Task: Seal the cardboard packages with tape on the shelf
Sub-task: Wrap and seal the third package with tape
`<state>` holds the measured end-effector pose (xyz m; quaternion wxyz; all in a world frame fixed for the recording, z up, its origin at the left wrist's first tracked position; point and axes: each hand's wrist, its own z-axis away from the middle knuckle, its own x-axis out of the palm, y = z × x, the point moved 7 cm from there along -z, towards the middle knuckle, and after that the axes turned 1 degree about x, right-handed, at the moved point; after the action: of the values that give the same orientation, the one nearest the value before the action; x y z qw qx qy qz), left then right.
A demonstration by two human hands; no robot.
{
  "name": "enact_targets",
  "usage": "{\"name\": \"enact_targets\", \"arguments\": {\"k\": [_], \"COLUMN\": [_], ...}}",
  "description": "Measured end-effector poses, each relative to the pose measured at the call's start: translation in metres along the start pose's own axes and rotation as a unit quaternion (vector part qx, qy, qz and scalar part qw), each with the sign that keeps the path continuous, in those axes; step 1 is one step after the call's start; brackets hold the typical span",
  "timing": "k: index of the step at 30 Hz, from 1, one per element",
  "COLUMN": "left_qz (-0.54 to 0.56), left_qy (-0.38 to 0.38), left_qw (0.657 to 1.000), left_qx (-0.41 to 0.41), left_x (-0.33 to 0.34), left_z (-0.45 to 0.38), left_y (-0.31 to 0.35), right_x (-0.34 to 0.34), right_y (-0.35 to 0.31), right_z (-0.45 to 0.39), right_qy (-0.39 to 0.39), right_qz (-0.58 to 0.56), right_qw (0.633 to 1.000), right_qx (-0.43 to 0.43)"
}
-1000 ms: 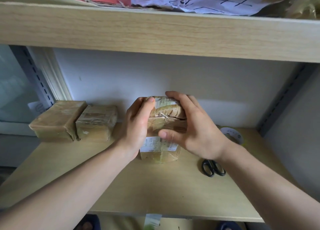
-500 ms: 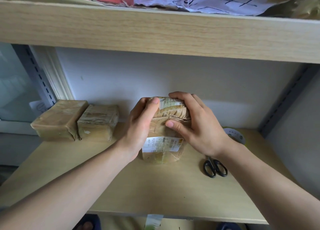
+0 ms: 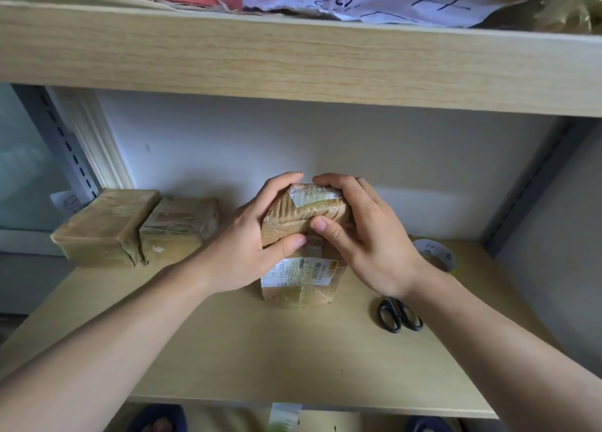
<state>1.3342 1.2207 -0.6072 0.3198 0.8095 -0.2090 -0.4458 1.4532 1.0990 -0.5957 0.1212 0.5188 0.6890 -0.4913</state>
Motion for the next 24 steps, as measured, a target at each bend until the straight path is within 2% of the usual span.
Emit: {"name": "enact_targets", "arguments": {"k": [5, 7, 9, 11, 13, 14, 16, 18, 24], "left_qz": [0.025, 0.056, 0.086, 0.127, 0.177, 0.187, 0.163, 0.089, -0.038], "left_qy": [0.041, 0.045, 0.046, 0.05, 0.067, 0.076, 0.089, 0.111, 0.151], "left_qw": [0.999, 0.997, 0.995, 0.991, 0.981, 0.977, 0.979, 0.987, 0.986], "left_qx": [0.005, 0.007, 0.009, -0.011, -0.051, -0.066, -0.078, -0.071, 0.063], "left_x": [0.002, 0.004, 0.007, 0.011, 0.013, 0.013, 0.01, 0.004, 0.002], "left_z": [0.0, 0.001, 0.002, 0.002, 0.002, 0.002, 0.001, 0.004, 0.015], "left_y": [-0.002, -0.004, -0.003, -0.004, -0.008, -0.009, -0.006, -0.001, 0.008], "right_x": [0.0, 0.002, 0.003, 0.01, 0.025, 0.029, 0.029, 0.024, 0.021], "right_y": [-0.001, 0.0, 0.0, 0.007, 0.012, 0.012, 0.009, 0.006, 0.009], "right_z": [0.001, 0.003, 0.004, 0.006, 0.009, 0.011, 0.013, 0.014, 0.018], "right_qy": [-0.016, -0.046, -0.029, 0.017, 0.01, -0.007, -0.026, -0.017, 0.016], "right_qz": [-0.017, -0.108, -0.26, -0.389, -0.458, -0.463, -0.455, -0.462, -0.45], "right_qw": [1.0, 0.992, 0.96, 0.902, 0.846, 0.836, 0.838, 0.841, 0.872], "right_qx": [0.008, 0.04, 0.097, 0.185, 0.271, 0.294, 0.299, 0.28, 0.19]}}
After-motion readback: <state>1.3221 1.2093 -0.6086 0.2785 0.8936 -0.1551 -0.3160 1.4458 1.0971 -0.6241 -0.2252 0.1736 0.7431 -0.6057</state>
